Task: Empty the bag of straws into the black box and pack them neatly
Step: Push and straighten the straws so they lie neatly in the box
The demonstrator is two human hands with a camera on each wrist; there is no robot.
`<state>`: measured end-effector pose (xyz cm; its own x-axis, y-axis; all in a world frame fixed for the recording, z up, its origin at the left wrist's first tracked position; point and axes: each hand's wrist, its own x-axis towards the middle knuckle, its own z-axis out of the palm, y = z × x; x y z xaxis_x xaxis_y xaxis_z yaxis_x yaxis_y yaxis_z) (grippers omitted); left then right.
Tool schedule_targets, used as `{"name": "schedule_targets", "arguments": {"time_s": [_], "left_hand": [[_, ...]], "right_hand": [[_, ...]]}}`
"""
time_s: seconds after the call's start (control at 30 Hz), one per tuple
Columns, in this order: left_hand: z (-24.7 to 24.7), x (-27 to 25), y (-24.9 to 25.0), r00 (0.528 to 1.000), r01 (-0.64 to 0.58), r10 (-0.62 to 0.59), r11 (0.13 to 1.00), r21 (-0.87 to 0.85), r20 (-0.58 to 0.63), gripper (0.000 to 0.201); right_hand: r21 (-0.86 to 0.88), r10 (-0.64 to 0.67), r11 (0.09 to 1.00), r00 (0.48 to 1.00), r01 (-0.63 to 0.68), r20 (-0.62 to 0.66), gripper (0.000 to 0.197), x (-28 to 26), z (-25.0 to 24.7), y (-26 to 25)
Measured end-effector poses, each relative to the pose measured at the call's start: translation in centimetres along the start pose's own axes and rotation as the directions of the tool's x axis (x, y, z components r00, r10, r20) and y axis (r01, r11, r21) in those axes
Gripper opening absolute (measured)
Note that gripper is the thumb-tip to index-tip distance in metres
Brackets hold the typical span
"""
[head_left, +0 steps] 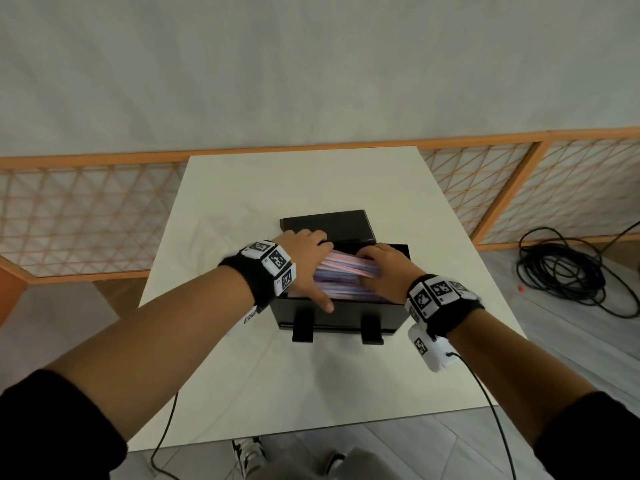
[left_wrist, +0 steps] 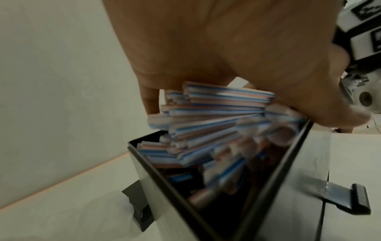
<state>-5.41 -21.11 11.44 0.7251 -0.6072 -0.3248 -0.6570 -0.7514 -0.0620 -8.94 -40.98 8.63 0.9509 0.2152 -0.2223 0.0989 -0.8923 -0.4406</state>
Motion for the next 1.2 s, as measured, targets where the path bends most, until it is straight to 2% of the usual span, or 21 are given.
{"name": "schedule_targets", "arguments": {"time_s": [0.17, 0.27, 0.33, 0.43, 0.5, 0.57, 0.7, 0.87, 0.93, 1.07, 1.2], "left_hand": [[-0.5, 0.4, -0.4, 0.999, -0.014, 0.016, 0.998, -0.056, 0.046, 0.108], [-1.0, 0.9, -0.9, 0.997, -0.053, 0.056, 0.997, -0.061, 0.049, 0.098], [-1.5, 1.2, -1.2, 0.997, -0.062, 0.063, 0.998, -0.035, 0.052, 0.080], [-1.6, 1.4, -1.1, 0.997, -0.080, 0.081, 0.997, -0.010, 0.018, 0.061], [-1.6, 1.3, -0.5, 0.998, -0.067, 0.067, 0.998, -0.014, 0.007, 0.066], [-2.0, 1.5, 0.5, 0.998, -0.053, 0.053, 0.999, -0.001, 0.024, 0.081], [-1.6, 1.8, 1.7, 0.998, -0.032, 0.029, 0.998, 0.062, 0.055, 0.097], [0.8, 1.8, 2.1, 0.999, 0.017, -0.021, 0.989, 0.149, 0.024, 0.126], [1.1, 1.7, 2.0, 0.999, 0.038, -0.039, 0.989, 0.146, -0.001, 0.128], [1.2, 1.6, 2.1, 0.998, 0.058, -0.054, 0.992, 0.110, -0.040, 0.118], [1.3, 1.4, 2.5, 0.996, 0.085, -0.081, 0.992, 0.097, -0.046, 0.114]], "right_hand": [[-0.039, -0.055, 0.998, 0.997, 0.053, -0.046, 0.064, -1.2, -1.6, 0.2], [-0.068, -0.091, 0.994, 0.991, 0.085, -0.098, 0.049, -2.3, -1.9, -0.2], [-0.083, -0.133, 0.989, 0.983, 0.123, -0.123, 0.036, -3.1, -1.9, -0.6], [-0.093, -0.186, 0.979, 0.980, 0.180, -0.067, 0.026, -3.9, -1.3, -1.5], [-0.120, -0.209, 0.971, 0.978, 0.205, -0.021, 0.030, -4.0, -0.7, -1.8], [-0.133, -0.167, 0.976, 0.985, 0.170, 0.037, 0.039, -3.9, -0.1, -1.7], [-0.165, -0.092, 0.979, 0.985, 0.117, 0.148, 0.059, -3.3, 0.7, -2.1], [-0.262, -0.056, 0.960, 0.985, 0.099, 0.166, 0.071, -2.8, 2.1, -2.8], [-0.288, -0.040, 0.953, 0.984, 0.090, 0.174, 0.073, -2.6, 2.3, -2.8], [-0.299, 0.009, 0.953, 0.984, 0.046, 0.179, 0.067, -2.2, 2.0, -3.0], [-0.184, -0.025, 0.980, 0.973, 0.069, 0.231, 0.054, -2.2, 0.2, -3.2]]}}
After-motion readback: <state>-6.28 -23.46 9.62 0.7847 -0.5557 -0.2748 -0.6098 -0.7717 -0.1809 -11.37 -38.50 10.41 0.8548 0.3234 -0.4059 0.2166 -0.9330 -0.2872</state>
